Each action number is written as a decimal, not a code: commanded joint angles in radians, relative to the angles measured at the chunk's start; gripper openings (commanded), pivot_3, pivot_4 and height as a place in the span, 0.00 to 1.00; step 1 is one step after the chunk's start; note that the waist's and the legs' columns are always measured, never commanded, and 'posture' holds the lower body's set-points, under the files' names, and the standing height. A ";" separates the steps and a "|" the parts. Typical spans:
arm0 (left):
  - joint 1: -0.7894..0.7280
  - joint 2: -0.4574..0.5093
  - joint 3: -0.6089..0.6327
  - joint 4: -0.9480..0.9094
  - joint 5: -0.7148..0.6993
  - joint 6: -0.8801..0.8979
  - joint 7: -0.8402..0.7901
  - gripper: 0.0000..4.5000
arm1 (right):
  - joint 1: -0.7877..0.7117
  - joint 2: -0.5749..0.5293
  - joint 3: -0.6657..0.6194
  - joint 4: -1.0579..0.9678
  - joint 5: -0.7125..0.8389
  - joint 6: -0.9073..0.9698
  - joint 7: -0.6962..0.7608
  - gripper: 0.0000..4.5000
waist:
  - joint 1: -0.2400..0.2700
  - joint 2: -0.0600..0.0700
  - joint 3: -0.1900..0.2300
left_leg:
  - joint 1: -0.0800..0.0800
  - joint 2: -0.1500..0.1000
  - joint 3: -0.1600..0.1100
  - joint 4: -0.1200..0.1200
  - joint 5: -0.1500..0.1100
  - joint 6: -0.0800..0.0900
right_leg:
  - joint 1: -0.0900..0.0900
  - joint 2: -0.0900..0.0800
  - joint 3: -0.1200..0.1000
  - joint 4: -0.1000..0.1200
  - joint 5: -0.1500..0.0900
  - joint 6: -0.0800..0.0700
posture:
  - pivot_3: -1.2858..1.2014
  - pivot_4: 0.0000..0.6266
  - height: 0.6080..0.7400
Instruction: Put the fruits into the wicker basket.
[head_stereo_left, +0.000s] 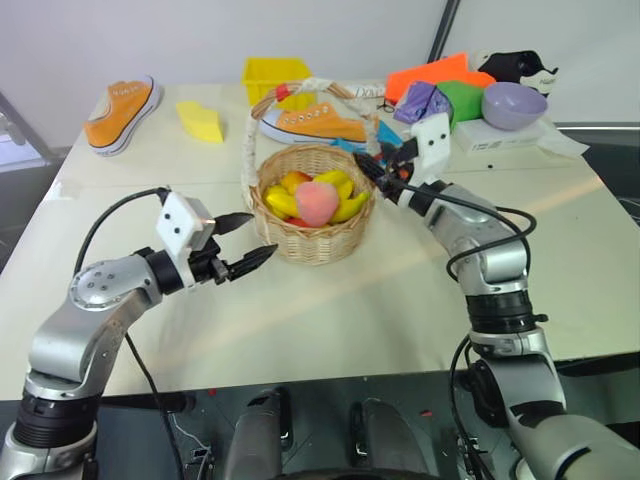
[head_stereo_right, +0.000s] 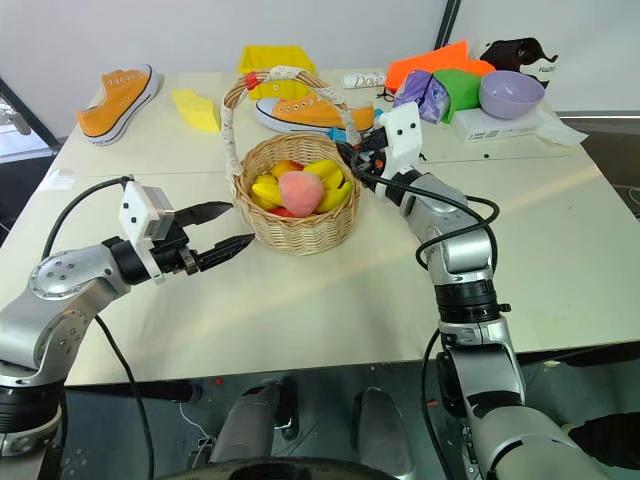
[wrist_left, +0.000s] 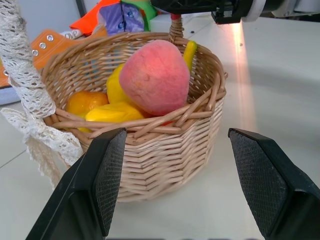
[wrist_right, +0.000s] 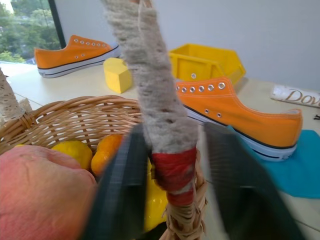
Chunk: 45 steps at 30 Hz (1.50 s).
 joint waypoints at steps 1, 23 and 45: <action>-0.008 -0.003 -0.001 -0.026 0.012 -0.025 0.006 0.77 | -0.006 -0.048 -0.068 -0.097 0.005 -0.028 -0.006 0.02 | 0.000 0.000 0.000 | 0.000 0.000 0.000 0.000 0.000 0.000 | 0.000 0.000 0.000 0.000 0.000 0.000 | 0.52 0.24 0.95; -0.104 -0.058 -0.072 0.070 0.062 -0.058 -0.020 0.77 | 0.224 -0.411 -0.462 0.152 -0.110 -0.223 -0.175 0.64 | -0.005 0.003 0.001 | 0.007 0.000 0.007 -0.003 0.000 0.000 | 0.002 0.003 0.006 0.001 0.000 0.001 | 0.52 0.24 0.95; 0.272 -0.107 0.195 0.221 0.149 -0.225 0.132 0.77 | 0.776 -0.351 -0.335 -0.295 0.182 -0.209 0.342 0.74 | 0.004 0.003 0.000 | 0.008 0.007 0.007 -0.002 -0.003 -0.003 | 0.000 -0.002 0.006 -0.004 -0.002 -0.007 | 0.52 0.24 0.95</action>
